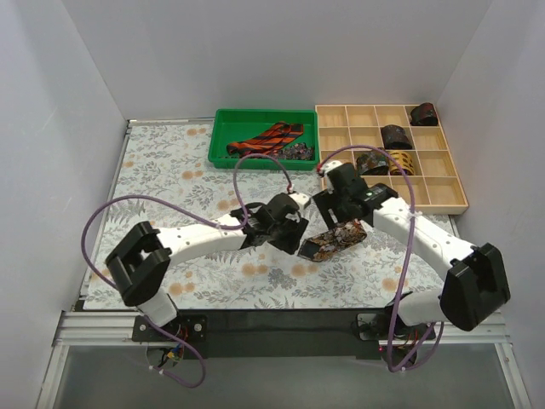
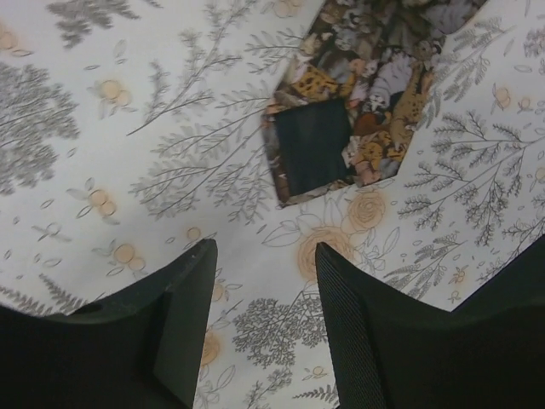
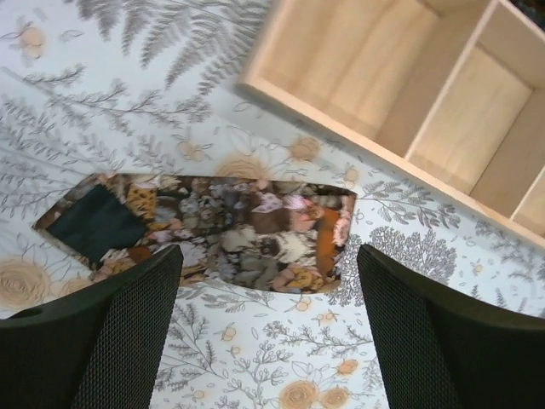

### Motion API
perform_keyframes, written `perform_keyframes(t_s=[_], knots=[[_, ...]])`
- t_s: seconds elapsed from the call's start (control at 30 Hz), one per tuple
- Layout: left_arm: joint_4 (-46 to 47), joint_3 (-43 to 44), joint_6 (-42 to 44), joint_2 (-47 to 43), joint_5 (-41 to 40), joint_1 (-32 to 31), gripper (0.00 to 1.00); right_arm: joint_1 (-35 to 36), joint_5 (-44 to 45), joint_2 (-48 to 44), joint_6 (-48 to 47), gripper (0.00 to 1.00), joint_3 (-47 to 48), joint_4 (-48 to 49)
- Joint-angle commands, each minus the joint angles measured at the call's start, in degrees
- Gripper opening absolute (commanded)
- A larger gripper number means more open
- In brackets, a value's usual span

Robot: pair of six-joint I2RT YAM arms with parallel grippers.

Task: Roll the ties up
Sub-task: Roll the tie

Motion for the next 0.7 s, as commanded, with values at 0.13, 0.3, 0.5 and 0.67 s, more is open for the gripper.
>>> perform_keyframes(t_s=[0.13,0.3,0.5,0.67], knots=[[-0.67,10.31,2.17,12.87,-3.16,-4.91,0.38,-19.44,-18.82,-9.40,6.44,0.76,-10.16,10.84],[-2.34,13.04,3.22,18.23,-5.00,-5.35,0.32,-28.48,-27.01,-13.28,10.66,0.78,-16.22,18.73],[-4.45,12.26,4.89,20.26,-10.98,-5.27,0.25,-34.74,-36.34,-15.04,15.32,0.78,-23.52,26.93],[-4.98,10.24,8.32,19.65,-16.60,-3.69,0.25,-34.74,-37.74,-14.51,16.28,0.79,-26.15,29.12]])
